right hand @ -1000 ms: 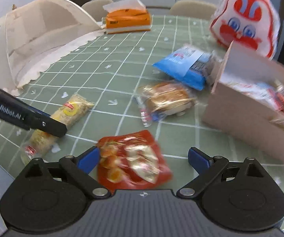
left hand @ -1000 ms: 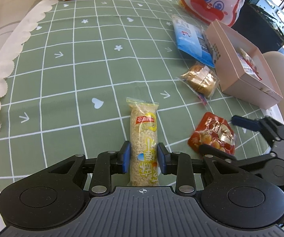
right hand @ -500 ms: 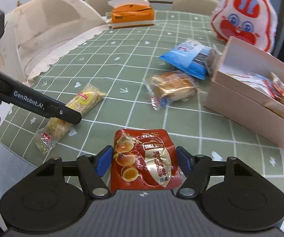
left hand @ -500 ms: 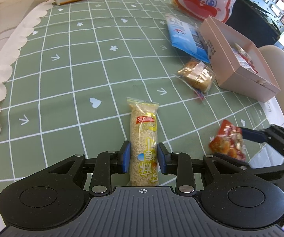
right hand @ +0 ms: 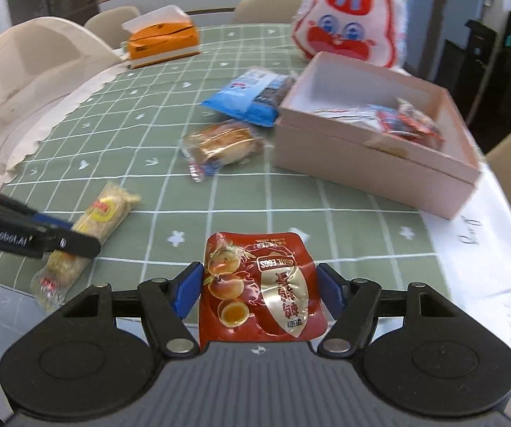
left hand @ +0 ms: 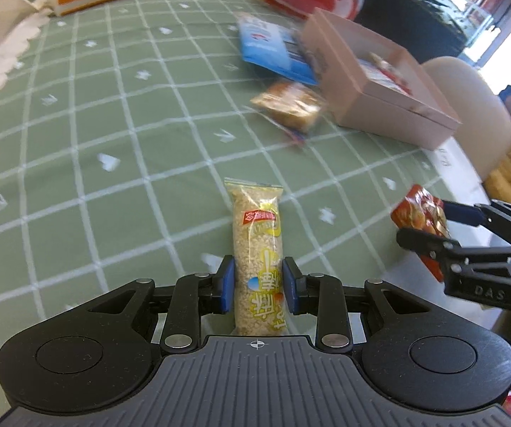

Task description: Organize snacks

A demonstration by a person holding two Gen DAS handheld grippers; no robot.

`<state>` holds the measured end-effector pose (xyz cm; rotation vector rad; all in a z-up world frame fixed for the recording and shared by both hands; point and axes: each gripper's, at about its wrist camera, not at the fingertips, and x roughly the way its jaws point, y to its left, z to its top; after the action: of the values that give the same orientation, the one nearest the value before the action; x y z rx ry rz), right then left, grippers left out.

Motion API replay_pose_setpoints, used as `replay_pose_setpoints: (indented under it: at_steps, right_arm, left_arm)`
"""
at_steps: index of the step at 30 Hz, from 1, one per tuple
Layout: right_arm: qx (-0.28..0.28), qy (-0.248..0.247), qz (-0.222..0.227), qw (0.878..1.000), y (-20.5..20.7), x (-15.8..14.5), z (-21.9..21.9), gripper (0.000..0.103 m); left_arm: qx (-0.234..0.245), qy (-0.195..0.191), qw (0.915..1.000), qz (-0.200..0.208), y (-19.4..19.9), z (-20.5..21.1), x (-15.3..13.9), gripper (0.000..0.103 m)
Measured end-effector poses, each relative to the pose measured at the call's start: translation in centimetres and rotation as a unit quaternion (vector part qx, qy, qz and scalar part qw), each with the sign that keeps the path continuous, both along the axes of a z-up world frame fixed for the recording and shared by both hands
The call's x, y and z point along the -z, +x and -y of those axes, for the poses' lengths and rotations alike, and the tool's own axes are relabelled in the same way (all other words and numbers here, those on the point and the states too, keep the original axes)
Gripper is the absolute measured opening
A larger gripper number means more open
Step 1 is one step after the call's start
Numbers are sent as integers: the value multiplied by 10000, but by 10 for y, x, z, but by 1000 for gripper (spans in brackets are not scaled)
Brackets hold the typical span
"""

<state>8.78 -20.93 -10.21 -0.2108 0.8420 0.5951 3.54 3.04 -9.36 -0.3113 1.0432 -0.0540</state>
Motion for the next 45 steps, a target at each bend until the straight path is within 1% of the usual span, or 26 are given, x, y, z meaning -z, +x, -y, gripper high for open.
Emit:
replay_pose_setpoints:
  at_steps: [1,4,6,9,13,15,18,20,22,23,25,27,30,32,34,35,38,41,43,45]
  right_arm:
    - [48,14,55,10000,-2,-4,5,69]
    - [184,109,200,9996,-4,-17,21,69]
    - [317,225,303,9988,-1,-30,33,69]
    - [507,436,584,9960,9,-58,51,69]
    - [593,685,1168,9890,31,-107,74,69]
    - [599,711,1495,9844,43,-131,80,69]
    - [614,806,1941,9757,70,-169,90,69]
    - [564,900,2103,9719,91,-187,95,69]
    - [548,928,2192,9697,112,-197,99,69]
    - [545,926,2199,9696,124,-199,101,69]
    - [515,909,2173,9705,141,-195,104,69]
    - [648,867,2065,9724,158,-185,108,69]
    - [956,816,1607,9790,182,-160,113,69]
    - [946,758,1198,9854,198,-144,114,69]
    - [947,590,968,9890,214,-132,111,69]
    - [941,540,890,9901,220,-126,108,69]
    - [854,601,559,9930,240,-108,98,69]
    - [698,619,228,9954,260,-87,76,69]
    - [570,576,60,9967,271,-74,57,69]
    - [433,514,-137,9976,284,-58,35,69]
  left_arm:
    - [84,-47,10000,12,0,5,0,33]
    - [329,30,9994,99,2,24,-7,32]
    - [427,-46,9988,225,6,34,-17,32]
    - [558,-60,9969,549,16,49,-42,32]
    - [723,-154,9916,1064,35,68,-84,32]
    - [750,-242,9875,1367,52,76,-108,33]
    - [620,-420,9784,1927,82,79,-151,33]
    - [592,-490,9722,2212,101,82,-172,33]
    - [553,-581,9695,2318,129,89,-180,33]
    - [547,-644,9700,2279,143,92,-175,33]
    - [540,-797,9730,2098,174,100,-153,33]
    - [453,-870,9763,1931,201,110,-120,33]
    - [300,-1114,9812,1549,235,123,-69,33]
    - [214,-1323,9839,1184,256,129,-40,33]
    - [250,-1419,9867,753,270,135,-16,33]
    - [253,-1389,9876,691,272,134,-12,32]
    - [159,-1187,9885,927,263,132,-15,32]
    - [120,-1205,9858,1161,242,120,-32,32]
    - [11,-1085,9848,1357,227,109,-46,32]
    - [-219,-856,9852,1472,210,95,-56,32]
